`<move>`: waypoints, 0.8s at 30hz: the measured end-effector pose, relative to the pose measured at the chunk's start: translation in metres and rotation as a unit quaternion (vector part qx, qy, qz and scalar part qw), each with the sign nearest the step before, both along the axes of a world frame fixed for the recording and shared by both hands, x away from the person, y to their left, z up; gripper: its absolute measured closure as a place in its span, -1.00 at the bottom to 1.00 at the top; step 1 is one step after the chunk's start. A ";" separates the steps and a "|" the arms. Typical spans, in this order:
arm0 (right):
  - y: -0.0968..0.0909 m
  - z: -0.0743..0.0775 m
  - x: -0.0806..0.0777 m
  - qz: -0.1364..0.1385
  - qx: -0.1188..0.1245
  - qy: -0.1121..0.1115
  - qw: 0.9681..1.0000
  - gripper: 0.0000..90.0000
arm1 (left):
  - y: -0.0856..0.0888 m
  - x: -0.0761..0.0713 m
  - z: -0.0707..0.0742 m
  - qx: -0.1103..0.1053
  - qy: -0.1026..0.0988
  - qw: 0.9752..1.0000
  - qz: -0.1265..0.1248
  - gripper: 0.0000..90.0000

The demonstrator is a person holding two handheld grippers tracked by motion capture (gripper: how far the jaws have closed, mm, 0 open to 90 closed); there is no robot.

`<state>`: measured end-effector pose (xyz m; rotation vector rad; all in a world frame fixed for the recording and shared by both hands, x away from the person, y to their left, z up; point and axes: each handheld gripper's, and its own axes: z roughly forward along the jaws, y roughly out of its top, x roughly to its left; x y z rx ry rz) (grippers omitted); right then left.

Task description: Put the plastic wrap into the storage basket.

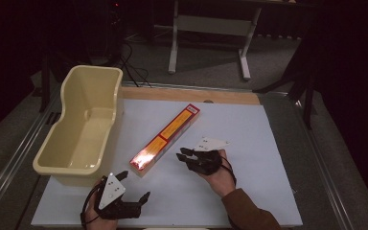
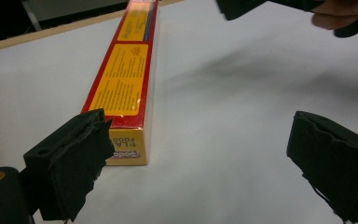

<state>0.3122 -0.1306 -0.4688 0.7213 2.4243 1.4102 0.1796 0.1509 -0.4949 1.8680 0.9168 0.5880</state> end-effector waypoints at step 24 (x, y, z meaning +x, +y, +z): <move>0.130 -0.018 0.012 0.077 -0.031 0.011 0.996 0.99 | 0.003 -0.004 0.002 -0.007 -0.008 1.000 -0.003 -0.85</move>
